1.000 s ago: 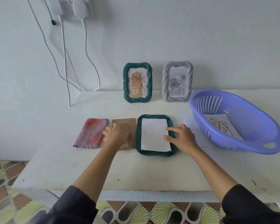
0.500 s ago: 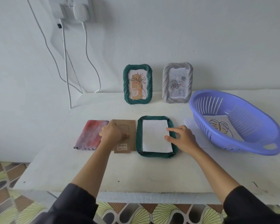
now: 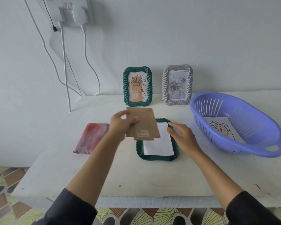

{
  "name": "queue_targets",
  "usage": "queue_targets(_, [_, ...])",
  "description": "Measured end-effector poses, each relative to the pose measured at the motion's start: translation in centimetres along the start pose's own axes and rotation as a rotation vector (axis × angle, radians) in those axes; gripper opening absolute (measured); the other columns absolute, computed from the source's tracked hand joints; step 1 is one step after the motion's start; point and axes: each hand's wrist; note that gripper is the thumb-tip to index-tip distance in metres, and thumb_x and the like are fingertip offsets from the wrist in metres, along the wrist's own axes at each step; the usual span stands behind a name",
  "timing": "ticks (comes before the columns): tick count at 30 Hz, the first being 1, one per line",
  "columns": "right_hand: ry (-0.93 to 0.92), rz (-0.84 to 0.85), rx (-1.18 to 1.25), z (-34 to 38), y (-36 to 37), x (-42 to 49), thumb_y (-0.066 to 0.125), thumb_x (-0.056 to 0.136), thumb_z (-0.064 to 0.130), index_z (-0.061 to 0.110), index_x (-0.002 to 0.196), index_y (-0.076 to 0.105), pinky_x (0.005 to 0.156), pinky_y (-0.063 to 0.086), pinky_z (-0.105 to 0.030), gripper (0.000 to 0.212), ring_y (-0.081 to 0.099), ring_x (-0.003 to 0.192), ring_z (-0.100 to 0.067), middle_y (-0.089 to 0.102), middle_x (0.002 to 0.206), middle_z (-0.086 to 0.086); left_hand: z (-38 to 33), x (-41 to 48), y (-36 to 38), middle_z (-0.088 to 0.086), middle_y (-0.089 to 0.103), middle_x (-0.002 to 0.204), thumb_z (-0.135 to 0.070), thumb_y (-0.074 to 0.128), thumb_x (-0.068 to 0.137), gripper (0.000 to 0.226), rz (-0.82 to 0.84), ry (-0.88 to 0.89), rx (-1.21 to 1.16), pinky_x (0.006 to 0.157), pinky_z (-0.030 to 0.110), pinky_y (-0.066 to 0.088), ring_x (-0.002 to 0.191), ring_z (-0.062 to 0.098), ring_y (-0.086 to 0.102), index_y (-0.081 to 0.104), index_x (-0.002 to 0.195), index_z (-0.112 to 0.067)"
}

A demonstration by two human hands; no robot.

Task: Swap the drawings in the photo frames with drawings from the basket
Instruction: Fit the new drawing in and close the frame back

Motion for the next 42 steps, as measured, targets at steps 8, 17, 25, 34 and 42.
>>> queue_targets(8, [0.145, 0.074, 0.276, 0.7, -0.7, 0.3, 0.057, 0.087, 0.011, 0.011, 0.123, 0.057, 0.058, 0.041, -0.011, 0.036, 0.055, 0.066, 0.000, 0.061, 0.080, 0.009, 4.1, -0.3, 4.1, 0.015, 0.059, 0.121, -0.020, 0.079, 0.071, 0.058, 0.074, 0.003, 0.346, 0.086, 0.044, 0.055, 0.101, 0.031, 0.062, 0.055, 0.123, -0.011])
queue_targets(17, [0.183, 0.104, 0.194, 0.9, -0.3, 1.2, 0.050, 0.084, 0.003, 0.015, 0.111, 0.067, 0.055, 0.035, -0.018, 0.034, 0.045, 0.051, -0.003, 0.056, 0.042, 0.019, 4.6, 1.2, 4.5, 0.013, 0.055, 0.126, -0.029, 0.078, 0.073, 0.062, 0.084, 0.075, 0.545, 0.078, 0.031, 0.051, 0.105, 0.026, 0.057, 0.052, 0.125, -0.007])
queue_targets(25, [0.186, 0.118, 0.197, 0.9, 0.0, 1.7, 0.048, 0.083, 0.000, 0.016, 0.105, 0.071, 0.057, 0.037, -0.018, 0.035, 0.049, 0.059, -0.001, 0.062, 0.066, 0.016, 5.0, 1.7, 4.6, 0.013, 0.056, 0.125, -0.030, 0.077, 0.074, 0.063, 0.086, 0.077, 0.588, 0.084, 0.035, 0.053, 0.106, 0.028, 0.058, 0.052, 0.126, -0.005])
queue_targets(34, [0.216, 0.147, 0.111, 1.1, 0.1, 1.9, 0.045, 0.079, 0.001, 0.013, 0.092, 0.074, 0.067, 0.043, -0.030, 0.033, 0.054, 0.066, -0.018, 0.069, 0.078, -0.006, 5.5, 1.9, 4.3, 0.008, 0.056, 0.124, -0.037, 0.073, 0.075, 0.059, 0.129, 0.141, 0.722, 0.087, 0.032, 0.049, 0.109, 0.024, 0.054, 0.054, 0.123, -0.009])
queue_targets(42, [0.222, 0.174, -0.088, 1.5, 0.5, 2.4, 0.044, 0.078, 0.005, -0.007, 0.102, 0.061, 0.068, 0.040, -0.031, 0.032, 0.058, 0.081, -0.036, 0.066, 0.096, -0.025, 5.6, 2.0, 4.2, 0.001, 0.051, 0.089, -0.039, 0.072, 0.075, 0.050, 0.103, 0.239, 0.825, 0.067, 0.026, 0.041, 0.083, 0.016, 0.045, 0.061, 0.104, -0.001])
Point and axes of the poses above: each hand's wrist, its own x-axis towards the middle knuckle, its own y-axis out of the palm, z = x × y
